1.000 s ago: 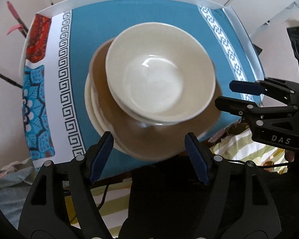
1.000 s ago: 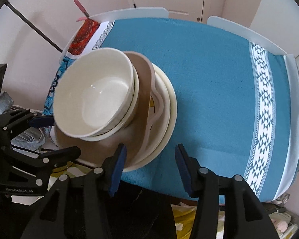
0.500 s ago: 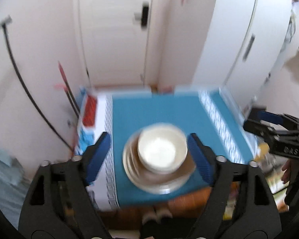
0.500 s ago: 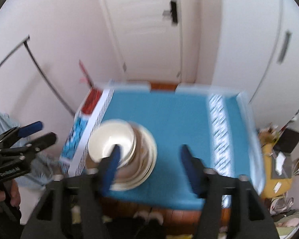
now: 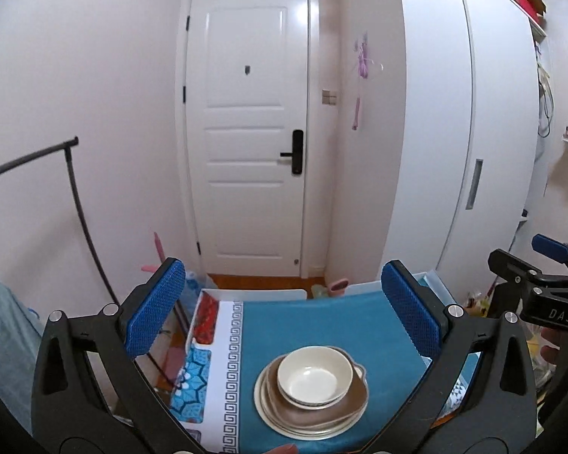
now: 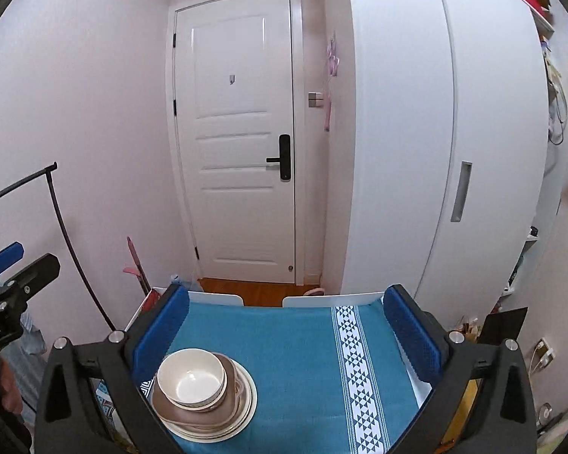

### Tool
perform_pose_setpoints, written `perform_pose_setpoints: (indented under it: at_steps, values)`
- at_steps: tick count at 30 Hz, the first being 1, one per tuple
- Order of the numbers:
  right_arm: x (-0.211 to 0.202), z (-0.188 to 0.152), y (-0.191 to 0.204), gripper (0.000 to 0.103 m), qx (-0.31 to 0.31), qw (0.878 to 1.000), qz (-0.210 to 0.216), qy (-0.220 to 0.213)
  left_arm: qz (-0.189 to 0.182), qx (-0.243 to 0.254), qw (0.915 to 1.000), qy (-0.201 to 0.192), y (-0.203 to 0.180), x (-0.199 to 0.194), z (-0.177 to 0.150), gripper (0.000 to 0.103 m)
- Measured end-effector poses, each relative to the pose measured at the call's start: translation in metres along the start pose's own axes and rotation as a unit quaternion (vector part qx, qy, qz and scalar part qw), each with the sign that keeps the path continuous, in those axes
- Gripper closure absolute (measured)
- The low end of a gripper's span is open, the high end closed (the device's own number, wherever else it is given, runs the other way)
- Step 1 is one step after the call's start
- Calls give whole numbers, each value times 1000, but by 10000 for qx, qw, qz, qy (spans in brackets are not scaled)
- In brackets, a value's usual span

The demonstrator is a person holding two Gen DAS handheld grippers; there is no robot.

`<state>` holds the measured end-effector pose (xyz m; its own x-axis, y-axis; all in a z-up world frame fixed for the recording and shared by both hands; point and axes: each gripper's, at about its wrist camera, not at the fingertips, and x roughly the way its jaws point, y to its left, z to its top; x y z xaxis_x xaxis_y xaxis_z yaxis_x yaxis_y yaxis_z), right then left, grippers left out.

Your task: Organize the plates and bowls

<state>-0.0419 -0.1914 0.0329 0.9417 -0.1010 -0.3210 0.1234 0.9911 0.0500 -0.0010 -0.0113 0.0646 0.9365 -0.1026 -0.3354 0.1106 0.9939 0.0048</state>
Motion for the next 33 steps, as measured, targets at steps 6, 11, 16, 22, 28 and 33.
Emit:
perform_pose_setpoints:
  at_steps: [6,11,16,22,28,33]
  values:
    - [-9,0,-1,1,22,9998,-131,-166,23,95,9999,-73,-7,-5,-3,0]
    - [-13,0,1,1,7,9997,-171,-197,-21,95,9999,-94,-9,-7,-4,0]
    - [-13,0,1,1,13,9996,-178,-210,19,129,9998,-141,-10,-11,-5,0]
    - [-13,-3,2,1,5,9996,-189,-201,31,136,9998,-131,-11,-12,-5,0]
    - [-14,-3,3,1,-6,9996,-197,-195,57,160,9998,-135,-13,-13,-4,0]
    - [-11,-3,2,1,0,9997,-222,-138,59,157,9998,-140,-14,-13,-4,0]
